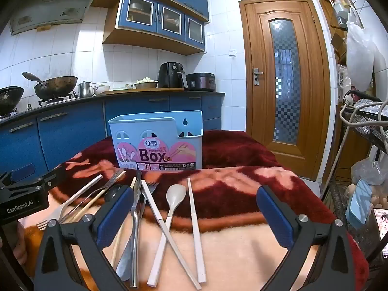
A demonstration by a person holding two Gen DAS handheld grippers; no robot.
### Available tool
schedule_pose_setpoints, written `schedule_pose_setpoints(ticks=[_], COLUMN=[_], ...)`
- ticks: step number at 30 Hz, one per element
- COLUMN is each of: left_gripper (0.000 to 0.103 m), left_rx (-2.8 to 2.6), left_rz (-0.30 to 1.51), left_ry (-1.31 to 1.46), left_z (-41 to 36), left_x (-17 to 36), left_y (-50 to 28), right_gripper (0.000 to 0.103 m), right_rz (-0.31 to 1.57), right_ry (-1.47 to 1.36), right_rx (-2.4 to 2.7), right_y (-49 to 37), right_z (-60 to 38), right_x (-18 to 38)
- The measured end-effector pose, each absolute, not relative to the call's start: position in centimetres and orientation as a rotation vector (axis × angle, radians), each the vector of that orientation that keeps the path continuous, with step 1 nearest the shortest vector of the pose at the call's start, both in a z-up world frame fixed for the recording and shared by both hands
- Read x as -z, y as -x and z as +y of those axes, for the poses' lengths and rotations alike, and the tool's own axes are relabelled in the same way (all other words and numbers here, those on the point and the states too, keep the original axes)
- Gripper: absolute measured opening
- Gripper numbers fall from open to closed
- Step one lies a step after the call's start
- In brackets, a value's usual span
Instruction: Organize utensils
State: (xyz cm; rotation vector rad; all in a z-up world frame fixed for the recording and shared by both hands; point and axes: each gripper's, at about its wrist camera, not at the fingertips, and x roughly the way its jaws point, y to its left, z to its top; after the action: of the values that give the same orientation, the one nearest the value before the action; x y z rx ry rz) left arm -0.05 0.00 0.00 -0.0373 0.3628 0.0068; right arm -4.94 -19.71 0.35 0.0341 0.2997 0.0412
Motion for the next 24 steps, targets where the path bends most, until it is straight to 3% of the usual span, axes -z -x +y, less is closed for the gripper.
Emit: schedule_pose_setpoints(ticks=[24], left_gripper=[0.102], left_rx=[-0.009], left_rz=[0.367], left_ry=[0.031], left_z=[-0.01], left_x=[-0.01], left_y=[0.01], right_gripper=[0.103], right_rz=[0.296], right_ry=[-0.029], right_rx=[-0.041], right_y=[5.04], right_z=[-19.67], right_x=[-0.36])
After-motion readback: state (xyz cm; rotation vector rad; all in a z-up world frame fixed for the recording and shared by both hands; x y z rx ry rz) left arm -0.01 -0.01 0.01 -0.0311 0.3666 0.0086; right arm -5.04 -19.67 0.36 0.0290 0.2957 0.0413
